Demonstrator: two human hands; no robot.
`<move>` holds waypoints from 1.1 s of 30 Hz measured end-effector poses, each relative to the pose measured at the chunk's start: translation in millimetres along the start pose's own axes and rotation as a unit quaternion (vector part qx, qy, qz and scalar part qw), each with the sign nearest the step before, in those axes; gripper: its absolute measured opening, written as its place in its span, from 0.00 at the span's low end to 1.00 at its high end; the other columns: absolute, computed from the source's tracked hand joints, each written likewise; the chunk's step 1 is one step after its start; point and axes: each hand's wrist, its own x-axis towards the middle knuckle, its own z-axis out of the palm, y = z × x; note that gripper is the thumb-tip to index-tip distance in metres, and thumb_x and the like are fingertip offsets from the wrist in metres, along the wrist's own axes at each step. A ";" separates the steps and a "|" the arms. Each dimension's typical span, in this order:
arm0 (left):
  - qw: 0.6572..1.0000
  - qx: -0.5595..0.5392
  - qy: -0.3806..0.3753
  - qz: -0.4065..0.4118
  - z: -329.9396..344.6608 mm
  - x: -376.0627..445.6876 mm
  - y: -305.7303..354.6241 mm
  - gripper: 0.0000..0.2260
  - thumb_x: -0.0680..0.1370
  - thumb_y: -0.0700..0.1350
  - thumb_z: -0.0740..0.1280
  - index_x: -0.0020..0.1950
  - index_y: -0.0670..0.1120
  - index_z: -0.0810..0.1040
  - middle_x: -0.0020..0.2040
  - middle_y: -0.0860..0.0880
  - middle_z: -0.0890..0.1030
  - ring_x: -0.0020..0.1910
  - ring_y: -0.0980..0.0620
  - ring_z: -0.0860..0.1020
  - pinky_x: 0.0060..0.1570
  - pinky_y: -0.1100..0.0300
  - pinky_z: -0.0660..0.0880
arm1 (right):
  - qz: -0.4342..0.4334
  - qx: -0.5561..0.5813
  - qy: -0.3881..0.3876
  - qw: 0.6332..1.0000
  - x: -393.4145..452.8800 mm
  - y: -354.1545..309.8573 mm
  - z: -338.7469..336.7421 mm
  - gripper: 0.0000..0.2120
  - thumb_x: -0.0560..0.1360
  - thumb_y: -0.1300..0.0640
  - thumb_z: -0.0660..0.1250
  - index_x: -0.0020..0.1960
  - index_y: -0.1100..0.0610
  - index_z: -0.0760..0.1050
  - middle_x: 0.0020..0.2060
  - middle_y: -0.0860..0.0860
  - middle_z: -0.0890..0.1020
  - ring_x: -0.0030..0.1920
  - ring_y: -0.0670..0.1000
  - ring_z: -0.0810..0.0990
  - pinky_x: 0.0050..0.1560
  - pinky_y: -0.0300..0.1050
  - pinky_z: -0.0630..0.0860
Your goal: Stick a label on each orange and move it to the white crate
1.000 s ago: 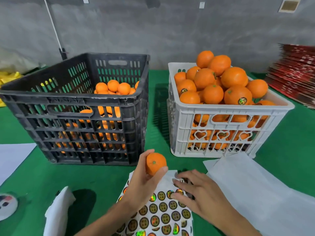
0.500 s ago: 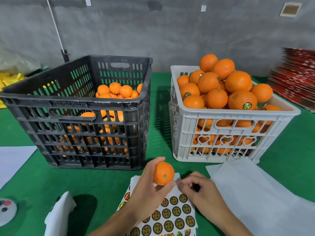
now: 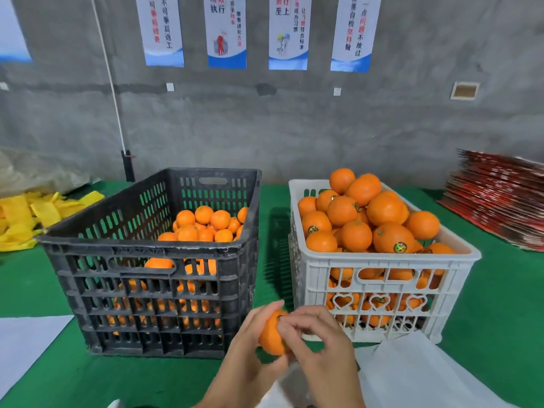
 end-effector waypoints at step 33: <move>0.994 0.100 -0.009 -0.053 40.0 279.5 57.1 0.28 0.84 0.36 0.56 0.84 0.52 0.60 0.76 0.49 0.72 0.73 0.52 0.72 0.75 0.59 0.68 | -0.200 -0.520 -0.006 0.830 252.4 -13.7 -68.6 0.21 0.80 0.49 0.58 0.70 0.49 0.77 0.71 0.47 0.77 0.72 0.48 0.73 0.80 0.51 0.55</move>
